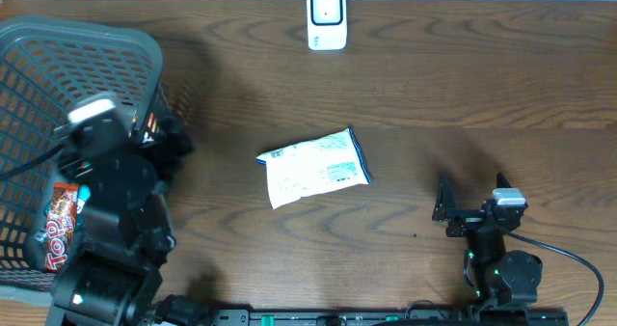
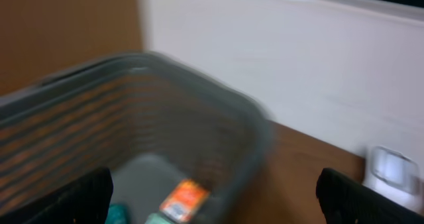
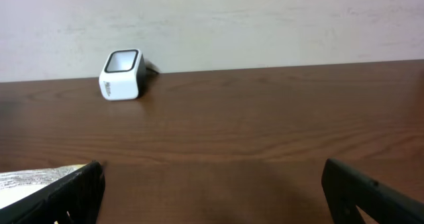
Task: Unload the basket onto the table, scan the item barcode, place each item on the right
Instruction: 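Release the bag and reach the left gripper back into the basket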
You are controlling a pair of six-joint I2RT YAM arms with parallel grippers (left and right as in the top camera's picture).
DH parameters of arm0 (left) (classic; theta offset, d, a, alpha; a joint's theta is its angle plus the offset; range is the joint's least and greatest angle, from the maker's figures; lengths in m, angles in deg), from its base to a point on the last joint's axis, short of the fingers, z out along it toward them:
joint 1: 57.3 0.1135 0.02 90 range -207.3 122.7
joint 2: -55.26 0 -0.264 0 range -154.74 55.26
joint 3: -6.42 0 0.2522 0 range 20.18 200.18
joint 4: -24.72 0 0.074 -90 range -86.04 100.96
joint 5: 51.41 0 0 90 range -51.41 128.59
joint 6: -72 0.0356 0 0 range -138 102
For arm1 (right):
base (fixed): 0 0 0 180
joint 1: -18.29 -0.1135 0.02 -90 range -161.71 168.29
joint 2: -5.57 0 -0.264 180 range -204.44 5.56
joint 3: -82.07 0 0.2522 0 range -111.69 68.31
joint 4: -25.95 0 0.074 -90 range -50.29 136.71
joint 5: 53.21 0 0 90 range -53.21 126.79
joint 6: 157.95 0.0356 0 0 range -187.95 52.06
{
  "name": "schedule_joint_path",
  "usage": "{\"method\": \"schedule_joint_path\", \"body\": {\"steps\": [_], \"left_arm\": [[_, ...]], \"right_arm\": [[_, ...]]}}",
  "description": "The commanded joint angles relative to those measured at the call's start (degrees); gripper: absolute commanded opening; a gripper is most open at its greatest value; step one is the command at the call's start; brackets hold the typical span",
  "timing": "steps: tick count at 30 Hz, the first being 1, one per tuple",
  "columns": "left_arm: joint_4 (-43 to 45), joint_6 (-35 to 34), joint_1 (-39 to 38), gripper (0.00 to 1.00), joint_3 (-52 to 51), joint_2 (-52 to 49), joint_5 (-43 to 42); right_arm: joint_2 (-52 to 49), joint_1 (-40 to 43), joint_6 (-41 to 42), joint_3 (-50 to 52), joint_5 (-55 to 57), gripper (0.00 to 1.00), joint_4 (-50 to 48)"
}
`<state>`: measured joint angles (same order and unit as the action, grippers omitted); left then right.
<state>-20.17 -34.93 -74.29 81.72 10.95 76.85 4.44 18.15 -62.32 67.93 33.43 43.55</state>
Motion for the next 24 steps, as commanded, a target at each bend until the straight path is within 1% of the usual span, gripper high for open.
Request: {"method": "schedule_joint_path", "body": {"steps": [1, 3, 7, 9, 13, 16, 19, 24], "left_arm": [[-2.3, -12.3, 6.1, 0.98, 0.3, -0.6, 6.1], [-4.0, -14.7, 11.6, 0.98, 0.3, -1.2, 1.2], [-4.9, -14.7, 22.6, 0.98, 0.3, -3.6, -10.4], [-5.5, -15.7, 30.0, 0.98, 0.3, -5.7, -17.5], [-7.0, -19.9, 42.4, 0.98, 0.3, -10.0, -29.6], [-7.1, -24.0, 50.0, 0.98, 0.3, -13.7, -37.3], [-7.5, -29.0, 55.3, 0.98, 0.3, -17.4, -40.8], [-11.0, -41.1, 60.2, 0.98, 0.2, -24.2, -41.0]], "right_arm": [[0.0, -0.4, 0.1, 0.1, 0.2, 0.99, 0.3], [0.0, -0.4, 0.1, 0.1, 0.2, 0.99, 0.3], [0.0, -0.4, 0.1, 0.1, 0.2, 0.99, 0.3], [0.0, -0.4, 0.1, 0.1, 0.2, 0.99, 0.3], [0.0, -0.4, 0.1, 0.1, 0.2, 0.99, 0.3], [0.0, -0.4, 0.1, 0.1, 0.2, 0.99, 0.3], [0.0, -0.4, 0.1, 0.1, 0.2, 0.99, 0.3], [0.0, -0.4, 0.1, 0.1, 0.2, 0.99, 0.3]]}}
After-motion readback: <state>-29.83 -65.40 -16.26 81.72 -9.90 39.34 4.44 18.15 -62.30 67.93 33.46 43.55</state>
